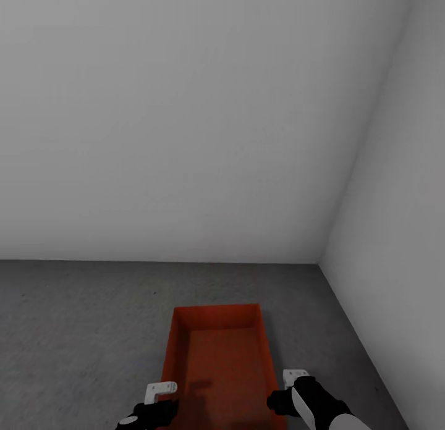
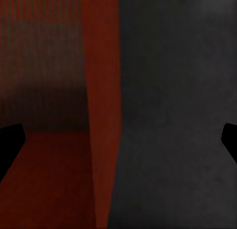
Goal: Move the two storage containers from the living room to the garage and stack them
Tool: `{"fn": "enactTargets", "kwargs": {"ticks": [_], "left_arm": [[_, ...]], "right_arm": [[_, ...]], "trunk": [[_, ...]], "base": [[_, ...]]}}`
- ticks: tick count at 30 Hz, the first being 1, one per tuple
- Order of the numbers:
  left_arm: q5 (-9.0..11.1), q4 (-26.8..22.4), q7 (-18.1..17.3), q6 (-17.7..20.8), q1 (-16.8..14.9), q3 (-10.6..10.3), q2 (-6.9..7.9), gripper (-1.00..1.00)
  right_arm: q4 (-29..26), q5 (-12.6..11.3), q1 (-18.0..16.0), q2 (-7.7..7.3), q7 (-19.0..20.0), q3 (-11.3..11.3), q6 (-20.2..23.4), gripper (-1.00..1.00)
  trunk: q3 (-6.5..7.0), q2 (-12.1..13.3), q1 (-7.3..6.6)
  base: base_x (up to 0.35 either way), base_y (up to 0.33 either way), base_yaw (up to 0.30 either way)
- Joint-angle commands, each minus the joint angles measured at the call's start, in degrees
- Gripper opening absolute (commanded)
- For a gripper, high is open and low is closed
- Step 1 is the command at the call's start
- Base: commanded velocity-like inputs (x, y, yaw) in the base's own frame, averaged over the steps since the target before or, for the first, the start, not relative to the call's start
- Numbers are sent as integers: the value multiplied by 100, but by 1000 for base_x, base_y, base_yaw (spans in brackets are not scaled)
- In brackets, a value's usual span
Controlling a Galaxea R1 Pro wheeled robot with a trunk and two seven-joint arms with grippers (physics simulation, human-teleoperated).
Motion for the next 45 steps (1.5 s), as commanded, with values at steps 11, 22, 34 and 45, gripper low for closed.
{"fn": "enactTargets", "kwargs": {"ticks": [11, 22, 34, 45], "left_arm": [[53, 12, 38, 48, -2, -41, 0, 100], [50, 27, 45, 52, -2, -41, 1, 100], [45, 47, 45, 52, -2, -41, 1, 100], [42, 52, 45, 52, -2, -41, -6, 100]], "right_arm": [[-11, 13, 0, -4, 11, -20, 32, 100], [-4, 16, 1, -25, 17, -20, 32, 100], [-2, 41, 6, -33, 19, -20, 32, 100], [-1, 30, 9, -33, 17, -20, 32, 100]], "trunk": [[150, 7, -19], [394, 22, -48], [660, 38, -79], [891, 169, -165]], "base": [[0, 0, 0], [0, 0, 0], [0, 0, 0], [0, 0, 0]]}}
